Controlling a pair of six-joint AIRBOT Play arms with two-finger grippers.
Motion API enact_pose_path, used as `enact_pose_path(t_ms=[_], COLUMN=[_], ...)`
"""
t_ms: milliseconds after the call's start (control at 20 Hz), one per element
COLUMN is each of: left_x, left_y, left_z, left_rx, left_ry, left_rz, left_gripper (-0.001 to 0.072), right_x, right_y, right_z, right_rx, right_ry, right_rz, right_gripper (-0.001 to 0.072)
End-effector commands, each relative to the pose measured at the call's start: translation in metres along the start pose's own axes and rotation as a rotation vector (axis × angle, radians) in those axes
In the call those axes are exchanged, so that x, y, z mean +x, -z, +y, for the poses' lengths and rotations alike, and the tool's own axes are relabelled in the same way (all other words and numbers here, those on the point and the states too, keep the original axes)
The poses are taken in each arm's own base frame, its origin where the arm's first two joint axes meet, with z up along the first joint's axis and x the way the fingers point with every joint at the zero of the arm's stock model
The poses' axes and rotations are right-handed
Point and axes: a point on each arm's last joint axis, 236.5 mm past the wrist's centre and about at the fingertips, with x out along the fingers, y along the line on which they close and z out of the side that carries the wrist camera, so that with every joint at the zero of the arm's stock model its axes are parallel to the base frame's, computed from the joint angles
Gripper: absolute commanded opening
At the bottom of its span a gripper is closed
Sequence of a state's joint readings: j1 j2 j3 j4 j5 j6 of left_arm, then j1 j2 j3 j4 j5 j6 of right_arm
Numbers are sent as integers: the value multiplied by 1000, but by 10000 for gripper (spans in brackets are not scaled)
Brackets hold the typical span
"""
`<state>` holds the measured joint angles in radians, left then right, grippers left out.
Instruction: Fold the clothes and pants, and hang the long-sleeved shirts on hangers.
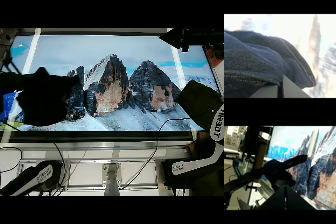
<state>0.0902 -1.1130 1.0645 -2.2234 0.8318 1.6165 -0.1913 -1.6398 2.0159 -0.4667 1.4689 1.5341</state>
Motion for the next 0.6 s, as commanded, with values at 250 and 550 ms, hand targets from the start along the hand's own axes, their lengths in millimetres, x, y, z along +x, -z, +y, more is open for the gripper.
enact_pose_path(t_ms=[250,550], left_x=[73,99], left_y=[100,108], left_z=[-133,-213], left_rx=[136,167], left_ry=[195,311], left_rz=[121,99], left_gripper=[20,60], right_x=[0,0], right_y=[-4,-9], right_z=[-1,-5], right_rx=[-2,-4], right_ry=[5,23], right_rz=[-19,-36], right_gripper=[16,101])
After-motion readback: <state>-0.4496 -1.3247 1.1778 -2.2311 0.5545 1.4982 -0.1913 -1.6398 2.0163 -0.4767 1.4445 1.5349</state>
